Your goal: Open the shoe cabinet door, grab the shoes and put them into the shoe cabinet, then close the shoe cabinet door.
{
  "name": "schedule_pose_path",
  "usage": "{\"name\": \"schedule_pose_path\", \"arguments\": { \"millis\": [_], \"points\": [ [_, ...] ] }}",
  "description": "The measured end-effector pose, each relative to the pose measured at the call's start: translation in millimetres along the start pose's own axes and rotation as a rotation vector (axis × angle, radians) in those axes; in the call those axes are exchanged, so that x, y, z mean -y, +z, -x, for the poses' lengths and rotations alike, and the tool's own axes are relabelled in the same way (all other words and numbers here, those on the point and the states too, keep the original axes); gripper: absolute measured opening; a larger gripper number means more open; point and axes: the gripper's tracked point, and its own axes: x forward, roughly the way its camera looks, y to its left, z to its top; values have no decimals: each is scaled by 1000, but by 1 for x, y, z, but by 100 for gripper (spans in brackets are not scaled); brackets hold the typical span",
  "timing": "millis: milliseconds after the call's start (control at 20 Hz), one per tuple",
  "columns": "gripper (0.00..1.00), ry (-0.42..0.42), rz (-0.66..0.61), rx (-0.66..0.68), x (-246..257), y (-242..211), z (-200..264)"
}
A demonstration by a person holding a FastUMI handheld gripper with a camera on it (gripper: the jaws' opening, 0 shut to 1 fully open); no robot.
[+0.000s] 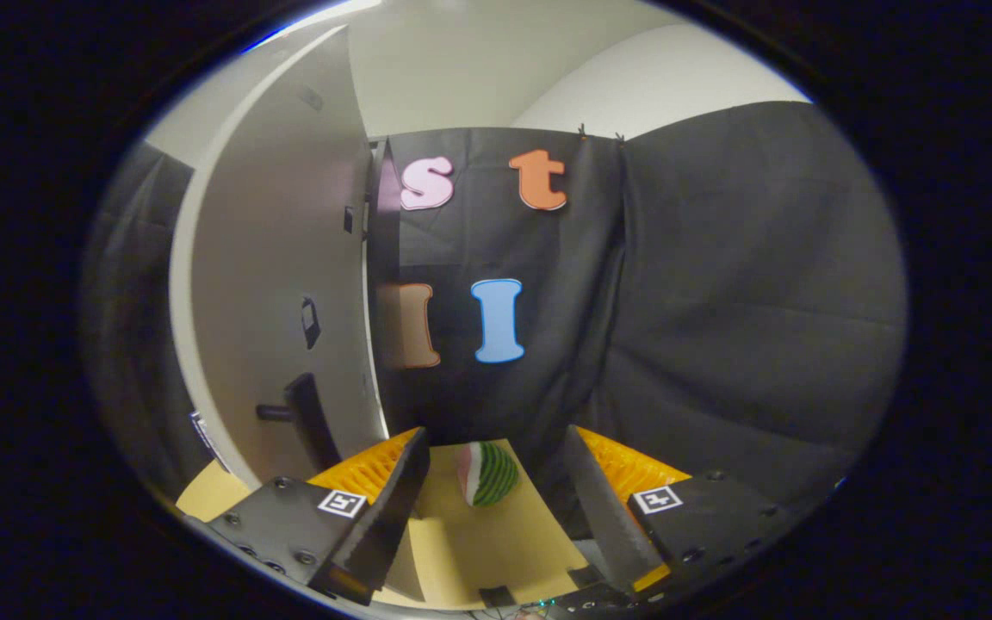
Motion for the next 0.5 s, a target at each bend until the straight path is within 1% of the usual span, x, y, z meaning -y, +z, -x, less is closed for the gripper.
{"name": "schedule_pose_path", "arguments": {
  "millis": [150, 250, 450, 500],
  "points": [
    [94, 47, -3, 2, -9, 1, -32],
    [94, 74, -2, 7, -17, 2, -45],
    [93, 113, 8, 0, -31, -4, -53],
    [93, 111, 22, -2, -32, -4, -53]
  ]
}}
